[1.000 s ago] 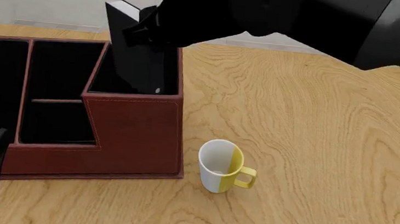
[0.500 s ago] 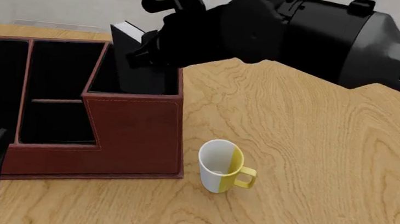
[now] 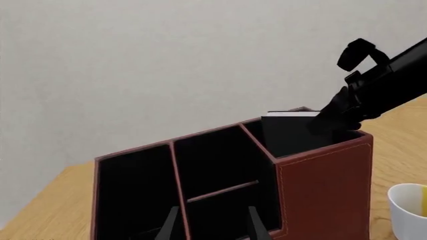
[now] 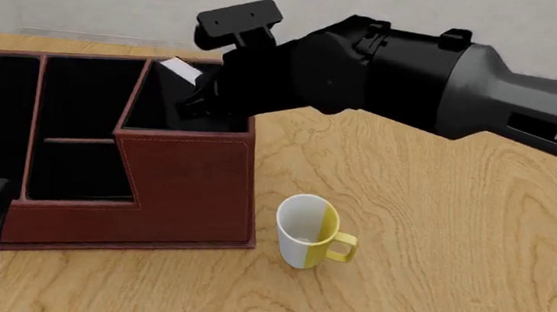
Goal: Pick up the book and place it in the right compartment of the caddy.
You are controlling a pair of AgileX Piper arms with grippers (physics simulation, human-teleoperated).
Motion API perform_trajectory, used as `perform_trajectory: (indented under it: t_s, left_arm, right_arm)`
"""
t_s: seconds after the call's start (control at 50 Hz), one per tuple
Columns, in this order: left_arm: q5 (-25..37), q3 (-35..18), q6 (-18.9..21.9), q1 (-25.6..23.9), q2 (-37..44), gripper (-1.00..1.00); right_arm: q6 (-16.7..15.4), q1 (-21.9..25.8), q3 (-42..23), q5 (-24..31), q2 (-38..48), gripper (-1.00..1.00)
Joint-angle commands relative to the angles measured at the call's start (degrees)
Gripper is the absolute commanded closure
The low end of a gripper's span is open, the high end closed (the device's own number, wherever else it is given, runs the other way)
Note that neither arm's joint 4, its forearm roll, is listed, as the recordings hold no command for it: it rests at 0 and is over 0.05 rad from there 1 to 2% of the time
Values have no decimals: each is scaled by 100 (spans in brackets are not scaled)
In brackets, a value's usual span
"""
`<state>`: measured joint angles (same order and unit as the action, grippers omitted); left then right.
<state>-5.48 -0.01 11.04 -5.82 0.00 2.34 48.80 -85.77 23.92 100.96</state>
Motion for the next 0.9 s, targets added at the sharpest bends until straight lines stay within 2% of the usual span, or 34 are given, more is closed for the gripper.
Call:
perform_trajectory:
  t_s: [0.02,0.54,0.56,0.9]
  left_arm:
    - [-6,0,-7,29,0,-100]
    - [-14,0,14,48,0,-100]
    - [-10,0,13,39,0,-100]
    - [-3,0,8,52,0,-100]
  right_arm:
    - [85,8,30,-119,95,100]
    - [98,32,53,-180,122,100]
    - [98,17,44,-174,131,-100]
    - [88,32,-94,-72,170,-100]
